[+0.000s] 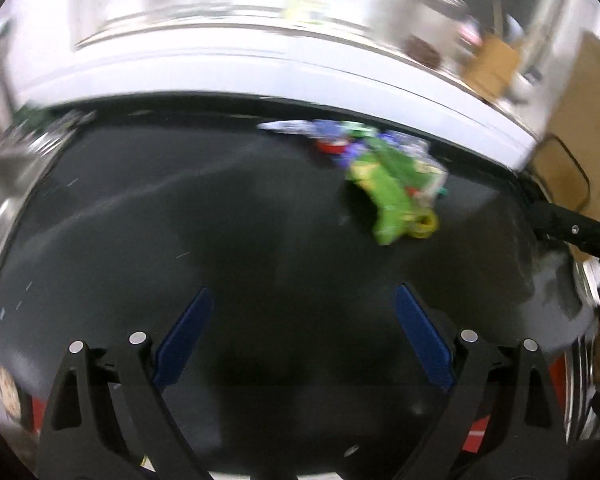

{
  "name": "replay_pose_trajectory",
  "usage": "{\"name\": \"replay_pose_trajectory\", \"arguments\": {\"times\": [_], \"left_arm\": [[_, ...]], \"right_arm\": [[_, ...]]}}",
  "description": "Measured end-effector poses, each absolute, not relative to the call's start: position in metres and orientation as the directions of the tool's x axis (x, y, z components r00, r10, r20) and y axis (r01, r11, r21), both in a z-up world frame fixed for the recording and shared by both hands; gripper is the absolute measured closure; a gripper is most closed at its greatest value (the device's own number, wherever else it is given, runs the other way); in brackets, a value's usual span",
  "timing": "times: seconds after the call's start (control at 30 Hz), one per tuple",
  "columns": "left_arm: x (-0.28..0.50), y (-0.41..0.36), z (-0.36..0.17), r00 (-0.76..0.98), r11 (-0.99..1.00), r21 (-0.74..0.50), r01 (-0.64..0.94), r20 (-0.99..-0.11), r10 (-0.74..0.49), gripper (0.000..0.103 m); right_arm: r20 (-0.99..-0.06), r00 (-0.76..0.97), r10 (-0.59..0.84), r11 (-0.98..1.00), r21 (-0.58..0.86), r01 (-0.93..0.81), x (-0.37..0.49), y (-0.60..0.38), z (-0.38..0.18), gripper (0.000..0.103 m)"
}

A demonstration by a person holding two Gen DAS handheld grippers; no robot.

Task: Collect trash
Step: 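Return both tools to the counter above the remaining trash, then grasp the green marker with the right tool while the left tool grasps the green chip bag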

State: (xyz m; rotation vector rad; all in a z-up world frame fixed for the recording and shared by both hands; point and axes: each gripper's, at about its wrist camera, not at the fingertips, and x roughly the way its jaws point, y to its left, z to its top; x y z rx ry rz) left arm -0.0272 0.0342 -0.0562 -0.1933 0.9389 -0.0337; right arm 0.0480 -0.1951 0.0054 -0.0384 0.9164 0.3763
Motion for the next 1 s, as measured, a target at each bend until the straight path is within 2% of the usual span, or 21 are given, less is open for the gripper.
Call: {"name": "replay_pose_trajectory", "arguments": {"times": [0.23,0.6,0.8,1.0], "left_arm": [[0.011,-0.026,-0.063,0.558,0.990,-0.129,0.047,-0.819,-0.133,0.013],[0.079,-0.073,-0.115,0.516,0.993,-0.059,0.099,-0.851,-0.102,0.013],[0.119,-0.081,-0.156,0.473,0.996,-0.034,0.083,-0.878,-0.069,0.013],[0.136,-0.058,-0.168,0.467,1.000,-0.019,0.020,-0.884,-0.026,0.013]], "right_arm": [[-0.794,0.550,0.259,0.955,0.125,-0.269,0.070,-0.264,-0.014,0.023],[-0.841,0.478,0.255,0.941,0.103,-0.321,0.123,-0.281,-0.057,0.023],[-0.873,0.415,0.255,0.932,0.108,-0.345,0.158,-0.286,-0.087,0.023],[-0.902,0.357,0.243,0.903,0.076,-0.422,0.196,-0.276,-0.122,0.023]]}}
